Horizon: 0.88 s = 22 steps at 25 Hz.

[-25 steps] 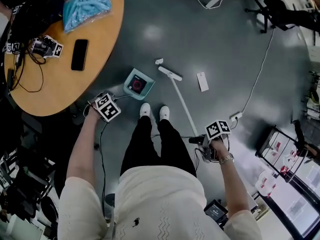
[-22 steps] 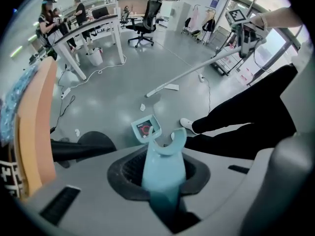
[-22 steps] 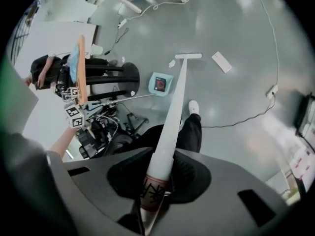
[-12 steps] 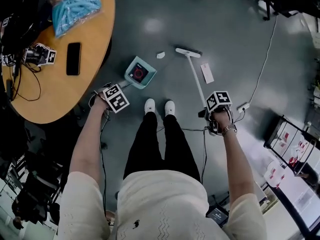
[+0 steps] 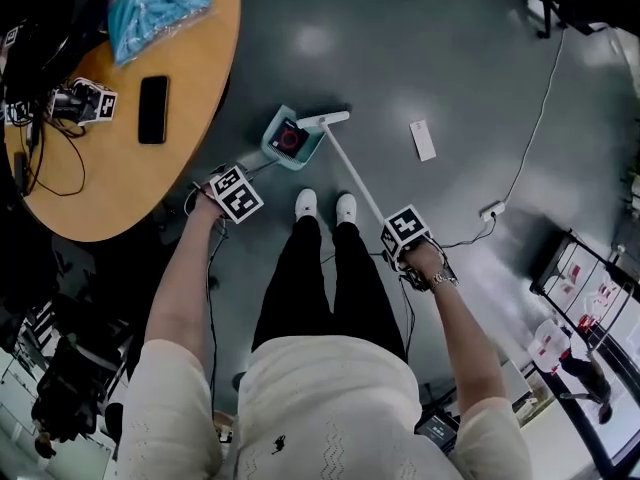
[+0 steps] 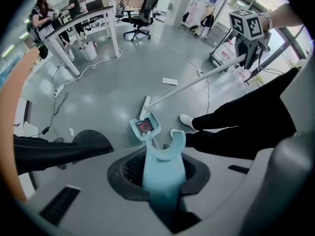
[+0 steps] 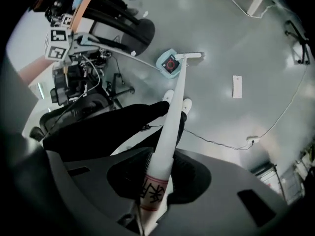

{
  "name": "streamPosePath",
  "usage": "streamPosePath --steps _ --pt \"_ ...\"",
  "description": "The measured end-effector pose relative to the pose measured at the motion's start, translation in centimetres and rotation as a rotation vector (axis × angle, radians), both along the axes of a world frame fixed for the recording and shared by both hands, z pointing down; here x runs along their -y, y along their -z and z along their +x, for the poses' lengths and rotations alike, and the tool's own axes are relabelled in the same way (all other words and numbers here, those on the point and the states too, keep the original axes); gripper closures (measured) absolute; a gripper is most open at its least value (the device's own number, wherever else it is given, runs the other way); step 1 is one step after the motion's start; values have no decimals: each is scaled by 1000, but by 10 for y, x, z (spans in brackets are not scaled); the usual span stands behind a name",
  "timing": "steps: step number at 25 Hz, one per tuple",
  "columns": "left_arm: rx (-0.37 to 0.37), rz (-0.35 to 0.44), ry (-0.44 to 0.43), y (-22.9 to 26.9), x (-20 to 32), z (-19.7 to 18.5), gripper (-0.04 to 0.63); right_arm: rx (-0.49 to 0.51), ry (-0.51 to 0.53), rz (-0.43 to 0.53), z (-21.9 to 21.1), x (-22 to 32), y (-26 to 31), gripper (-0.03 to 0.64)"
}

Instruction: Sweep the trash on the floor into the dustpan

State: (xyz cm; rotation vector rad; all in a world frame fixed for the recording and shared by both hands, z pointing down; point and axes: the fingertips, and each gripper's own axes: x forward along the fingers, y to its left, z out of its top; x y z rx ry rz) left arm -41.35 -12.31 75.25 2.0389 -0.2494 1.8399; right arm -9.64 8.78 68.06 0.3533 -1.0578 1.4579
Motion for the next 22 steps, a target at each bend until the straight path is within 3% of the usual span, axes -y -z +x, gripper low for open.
streamPosePath --steps 10,16,22 --pt "-20 34 17 2 0 -2 503 74 103 -59 -46 -24 22 531" --pt "-49 57 -6 5 -19 9 503 145 -150 -103 -51 -37 57 531" --pt "-79 53 -98 16 -49 27 503 170 -329 -81 -9 -85 111 531"
